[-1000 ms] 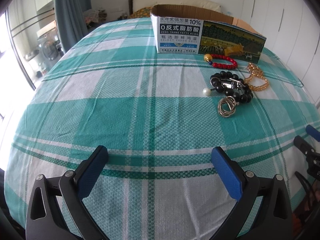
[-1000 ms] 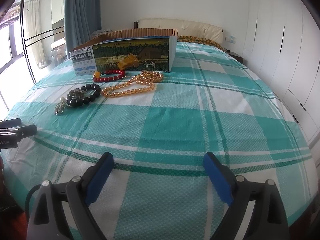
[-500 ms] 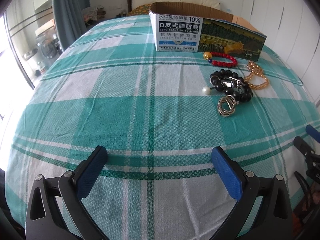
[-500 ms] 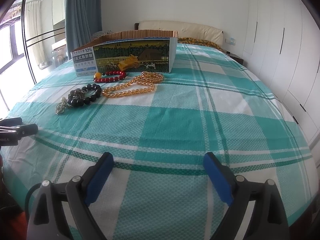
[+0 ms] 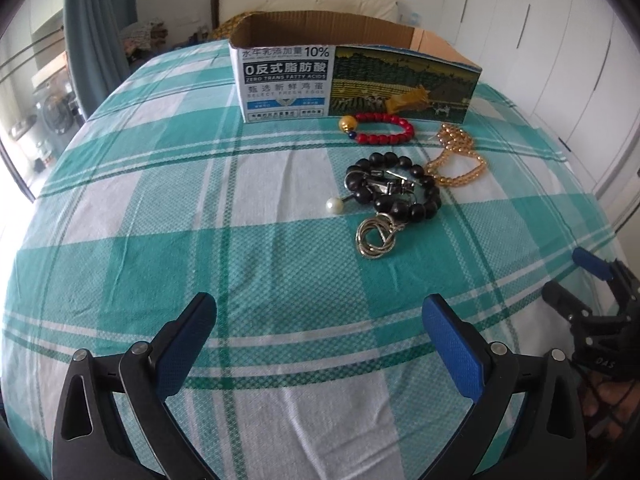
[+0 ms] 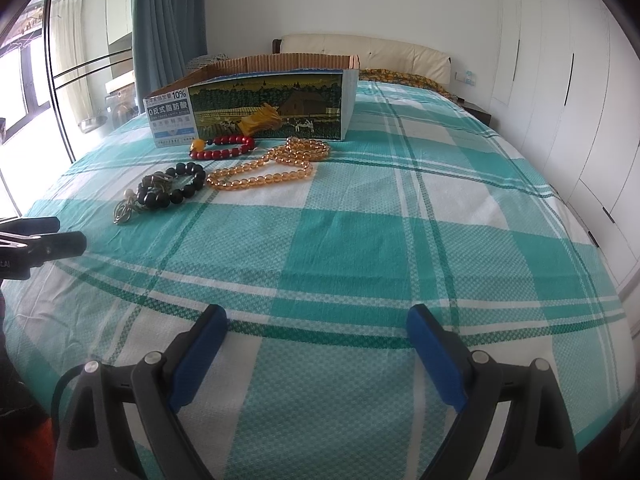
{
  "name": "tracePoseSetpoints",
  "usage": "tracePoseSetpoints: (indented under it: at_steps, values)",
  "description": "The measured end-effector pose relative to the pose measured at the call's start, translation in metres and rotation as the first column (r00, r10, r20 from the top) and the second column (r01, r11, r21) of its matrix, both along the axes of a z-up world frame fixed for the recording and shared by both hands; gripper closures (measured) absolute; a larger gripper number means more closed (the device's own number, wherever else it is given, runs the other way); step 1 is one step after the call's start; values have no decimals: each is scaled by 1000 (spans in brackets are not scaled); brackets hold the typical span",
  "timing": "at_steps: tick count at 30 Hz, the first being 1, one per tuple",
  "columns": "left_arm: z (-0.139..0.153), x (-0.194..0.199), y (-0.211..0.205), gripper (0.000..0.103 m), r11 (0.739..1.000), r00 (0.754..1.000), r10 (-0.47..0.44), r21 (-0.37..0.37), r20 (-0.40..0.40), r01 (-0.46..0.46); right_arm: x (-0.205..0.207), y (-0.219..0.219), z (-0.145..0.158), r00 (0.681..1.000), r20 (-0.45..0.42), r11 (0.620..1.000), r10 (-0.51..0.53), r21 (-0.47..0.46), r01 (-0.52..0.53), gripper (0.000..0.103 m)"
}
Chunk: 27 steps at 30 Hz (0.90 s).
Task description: Organize jewelry
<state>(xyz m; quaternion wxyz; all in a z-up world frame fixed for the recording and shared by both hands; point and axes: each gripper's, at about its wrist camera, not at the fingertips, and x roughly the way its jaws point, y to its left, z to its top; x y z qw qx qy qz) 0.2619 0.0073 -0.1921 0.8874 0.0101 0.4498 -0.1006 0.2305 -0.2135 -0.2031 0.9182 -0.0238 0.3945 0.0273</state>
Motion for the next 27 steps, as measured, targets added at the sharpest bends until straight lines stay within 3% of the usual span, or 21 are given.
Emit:
tracePoseSetpoints:
  at_steps: [3, 7, 13, 27]
  values:
    - [3, 4, -3, 1, 1000, 1000, -13, 3, 12, 13, 4, -2, 2, 999, -48, 1000, 24, 7, -23, 10]
    - [3, 9, -3, 1, 1000, 1000, -15, -4, 10, 15, 16, -13, 13, 994, -101, 995, 46, 98, -36, 10]
    - [0, 13, 1, 1, 1000, 1000, -5, -19, -4, 4, 44, -23, 31, 993, -108, 988, 53, 147, -37, 10]
    - [14, 27, -7, 1, 997, 998, -39, -69, 43, 42, 99, -10, 32, 989, -115, 981, 88, 182, -66, 10]
